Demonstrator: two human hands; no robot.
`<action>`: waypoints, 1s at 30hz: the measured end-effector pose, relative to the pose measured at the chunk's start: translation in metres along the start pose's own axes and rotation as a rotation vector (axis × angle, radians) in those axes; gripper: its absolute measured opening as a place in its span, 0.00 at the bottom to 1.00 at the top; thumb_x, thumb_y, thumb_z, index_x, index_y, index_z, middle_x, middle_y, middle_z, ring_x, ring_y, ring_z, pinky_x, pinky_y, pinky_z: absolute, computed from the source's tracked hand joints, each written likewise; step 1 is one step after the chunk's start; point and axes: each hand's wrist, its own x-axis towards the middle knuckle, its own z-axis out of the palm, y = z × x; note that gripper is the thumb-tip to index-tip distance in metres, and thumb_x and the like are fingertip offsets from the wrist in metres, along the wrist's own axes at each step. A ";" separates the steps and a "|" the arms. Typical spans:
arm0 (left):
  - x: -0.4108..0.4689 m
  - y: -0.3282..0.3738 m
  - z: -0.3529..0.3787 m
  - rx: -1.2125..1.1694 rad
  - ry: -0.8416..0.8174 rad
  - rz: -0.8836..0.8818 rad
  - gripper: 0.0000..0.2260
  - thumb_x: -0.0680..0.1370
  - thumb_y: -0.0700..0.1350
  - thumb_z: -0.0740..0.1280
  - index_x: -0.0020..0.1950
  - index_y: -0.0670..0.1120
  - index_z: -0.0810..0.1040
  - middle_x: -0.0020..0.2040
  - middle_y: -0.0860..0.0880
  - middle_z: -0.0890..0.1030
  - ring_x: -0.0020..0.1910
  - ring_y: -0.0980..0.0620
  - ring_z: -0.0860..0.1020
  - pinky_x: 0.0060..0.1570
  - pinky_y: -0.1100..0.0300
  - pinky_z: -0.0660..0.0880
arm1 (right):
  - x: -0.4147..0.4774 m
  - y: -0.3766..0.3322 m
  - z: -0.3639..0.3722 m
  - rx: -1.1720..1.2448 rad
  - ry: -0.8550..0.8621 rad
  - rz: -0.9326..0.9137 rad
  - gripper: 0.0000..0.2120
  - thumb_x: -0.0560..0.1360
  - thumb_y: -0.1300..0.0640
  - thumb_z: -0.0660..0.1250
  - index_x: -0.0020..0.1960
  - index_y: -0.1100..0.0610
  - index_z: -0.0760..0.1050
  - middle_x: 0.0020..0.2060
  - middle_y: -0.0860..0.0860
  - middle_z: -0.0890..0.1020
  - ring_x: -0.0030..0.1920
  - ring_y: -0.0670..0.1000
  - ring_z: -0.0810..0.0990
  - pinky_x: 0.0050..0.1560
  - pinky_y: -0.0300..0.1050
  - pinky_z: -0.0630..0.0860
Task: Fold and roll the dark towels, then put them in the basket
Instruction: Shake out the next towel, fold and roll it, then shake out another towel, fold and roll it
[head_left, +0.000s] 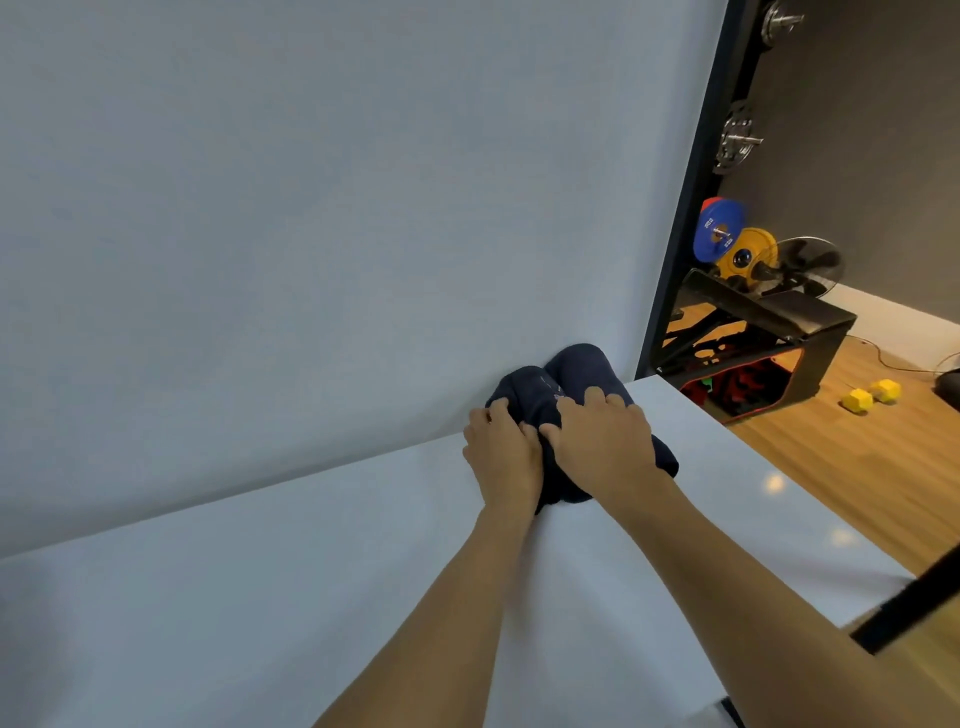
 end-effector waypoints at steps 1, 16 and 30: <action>0.000 -0.004 0.001 0.062 0.045 0.050 0.11 0.79 0.41 0.60 0.60 0.44 0.73 0.57 0.46 0.74 0.56 0.45 0.72 0.54 0.54 0.68 | -0.001 -0.001 0.000 -0.019 0.020 -0.006 0.20 0.81 0.43 0.53 0.66 0.54 0.71 0.60 0.55 0.75 0.59 0.56 0.74 0.58 0.51 0.69; -0.031 -0.025 -0.005 0.403 -0.233 0.176 0.26 0.81 0.56 0.41 0.71 0.48 0.68 0.78 0.51 0.58 0.77 0.42 0.50 0.72 0.42 0.47 | -0.006 -0.009 -0.001 0.069 0.034 0.017 0.20 0.82 0.47 0.56 0.71 0.53 0.65 0.59 0.56 0.75 0.57 0.56 0.76 0.52 0.49 0.76; -0.034 -0.063 -0.153 0.389 -0.228 0.238 0.09 0.78 0.44 0.59 0.54 0.46 0.76 0.51 0.46 0.78 0.49 0.44 0.77 0.50 0.48 0.75 | -0.067 -0.137 -0.032 0.501 0.010 -0.287 0.22 0.80 0.63 0.53 0.73 0.53 0.66 0.64 0.52 0.75 0.60 0.55 0.77 0.59 0.51 0.74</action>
